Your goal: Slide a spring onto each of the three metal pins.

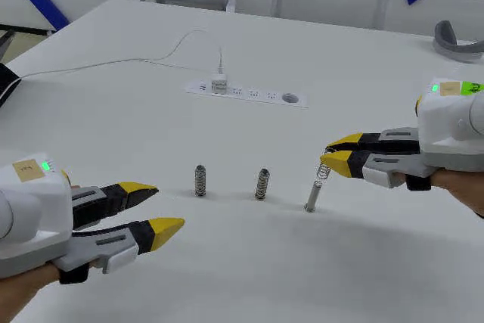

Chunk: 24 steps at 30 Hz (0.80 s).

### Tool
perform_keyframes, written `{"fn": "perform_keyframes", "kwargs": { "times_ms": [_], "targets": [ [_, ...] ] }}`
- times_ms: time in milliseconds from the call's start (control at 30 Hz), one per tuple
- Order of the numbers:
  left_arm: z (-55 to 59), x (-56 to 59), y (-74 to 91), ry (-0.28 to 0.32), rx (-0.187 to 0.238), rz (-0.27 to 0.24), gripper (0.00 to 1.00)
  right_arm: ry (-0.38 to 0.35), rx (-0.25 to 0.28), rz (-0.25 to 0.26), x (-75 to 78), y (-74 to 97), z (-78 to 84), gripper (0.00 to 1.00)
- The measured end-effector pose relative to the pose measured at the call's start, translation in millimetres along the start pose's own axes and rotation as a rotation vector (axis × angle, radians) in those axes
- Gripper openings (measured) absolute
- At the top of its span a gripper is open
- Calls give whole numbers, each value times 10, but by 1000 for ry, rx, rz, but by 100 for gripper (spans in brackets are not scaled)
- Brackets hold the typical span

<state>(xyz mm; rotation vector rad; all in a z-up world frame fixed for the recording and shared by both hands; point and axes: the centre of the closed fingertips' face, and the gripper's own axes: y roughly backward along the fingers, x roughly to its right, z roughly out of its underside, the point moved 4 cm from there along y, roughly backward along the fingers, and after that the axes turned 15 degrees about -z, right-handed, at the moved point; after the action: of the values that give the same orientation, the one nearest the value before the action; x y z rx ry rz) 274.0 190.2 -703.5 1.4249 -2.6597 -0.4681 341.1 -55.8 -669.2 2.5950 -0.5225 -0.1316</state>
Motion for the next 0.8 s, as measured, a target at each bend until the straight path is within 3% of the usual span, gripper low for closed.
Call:
{"fn": "perform_keyframes", "kwargs": {
  "times_ms": [800],
  "targets": [
    [-12, -87, -27, 24, 1, -18, 39, -39, -9, 8, 33, -139, 194, 12]
  ]
}}
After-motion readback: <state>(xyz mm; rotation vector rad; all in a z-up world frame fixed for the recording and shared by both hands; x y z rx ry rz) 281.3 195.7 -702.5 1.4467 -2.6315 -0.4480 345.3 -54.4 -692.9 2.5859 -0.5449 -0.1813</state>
